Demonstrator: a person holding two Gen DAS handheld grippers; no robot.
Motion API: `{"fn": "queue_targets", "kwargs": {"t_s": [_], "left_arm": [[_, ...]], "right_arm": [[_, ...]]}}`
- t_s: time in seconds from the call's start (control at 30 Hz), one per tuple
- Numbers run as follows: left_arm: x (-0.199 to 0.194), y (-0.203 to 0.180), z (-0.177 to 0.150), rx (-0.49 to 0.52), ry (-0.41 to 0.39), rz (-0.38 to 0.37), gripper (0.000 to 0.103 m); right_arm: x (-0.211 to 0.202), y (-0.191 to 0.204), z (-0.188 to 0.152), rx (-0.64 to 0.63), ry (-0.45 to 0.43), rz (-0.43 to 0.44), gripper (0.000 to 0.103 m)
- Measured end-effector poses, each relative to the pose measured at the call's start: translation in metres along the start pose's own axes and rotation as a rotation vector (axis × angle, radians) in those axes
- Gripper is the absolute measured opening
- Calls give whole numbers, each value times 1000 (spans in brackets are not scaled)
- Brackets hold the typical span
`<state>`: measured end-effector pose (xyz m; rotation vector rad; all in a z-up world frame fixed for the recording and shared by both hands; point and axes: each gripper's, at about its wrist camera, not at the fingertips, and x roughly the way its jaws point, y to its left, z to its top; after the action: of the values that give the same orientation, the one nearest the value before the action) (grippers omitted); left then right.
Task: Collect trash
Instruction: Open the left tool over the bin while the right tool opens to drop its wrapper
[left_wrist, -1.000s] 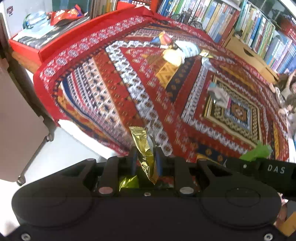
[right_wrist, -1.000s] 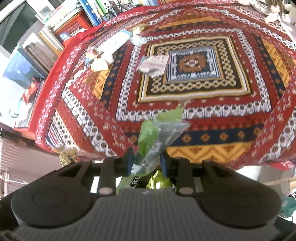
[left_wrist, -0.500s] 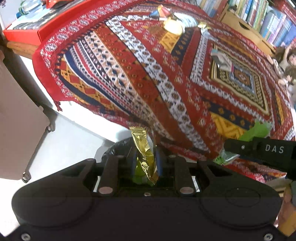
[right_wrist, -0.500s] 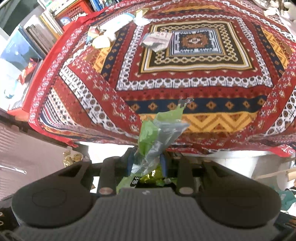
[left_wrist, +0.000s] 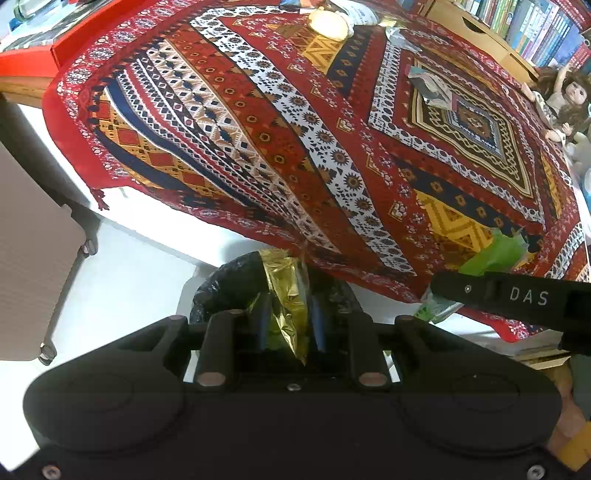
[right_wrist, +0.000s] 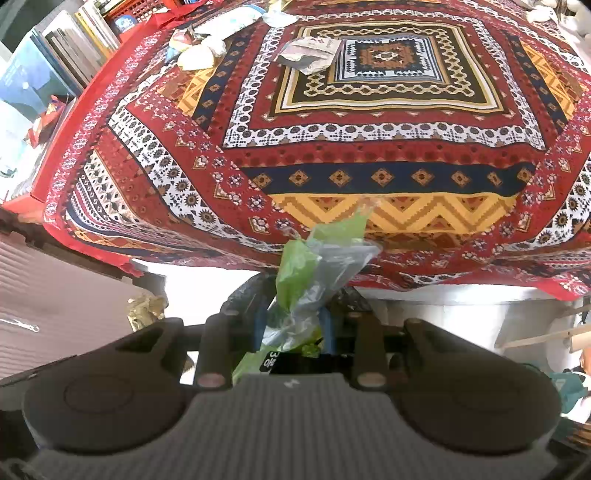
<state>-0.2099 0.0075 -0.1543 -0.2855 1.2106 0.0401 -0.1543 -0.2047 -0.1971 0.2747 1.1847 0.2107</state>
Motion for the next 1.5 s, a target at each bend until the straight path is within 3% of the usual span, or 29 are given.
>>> {"fn": "queue_targets", "kwargs": {"t_s": [0.1,0.4,0.47,0.63,1.17,1.5], "left_arm": [[2,0,1,1,2,-4,22],[4,2,1,-5,12,6,36],[4,4,1,-14,10,15,40],[2,7,3,-27,-8,45,53],[-1,9,11,-51,-24,63,60],[-13,4,31,-63,-75,60,64]], "right_arm": [[2,0,1,-3,4,-5,37],[6,3,2,-17,9,-5,39],[7,4,3,-22,9,-7,54],[8,4,4,-16,4,3,64],[8,3,9,8,0,12,65],[-7,5,26,-3,-43,28,65]]}}
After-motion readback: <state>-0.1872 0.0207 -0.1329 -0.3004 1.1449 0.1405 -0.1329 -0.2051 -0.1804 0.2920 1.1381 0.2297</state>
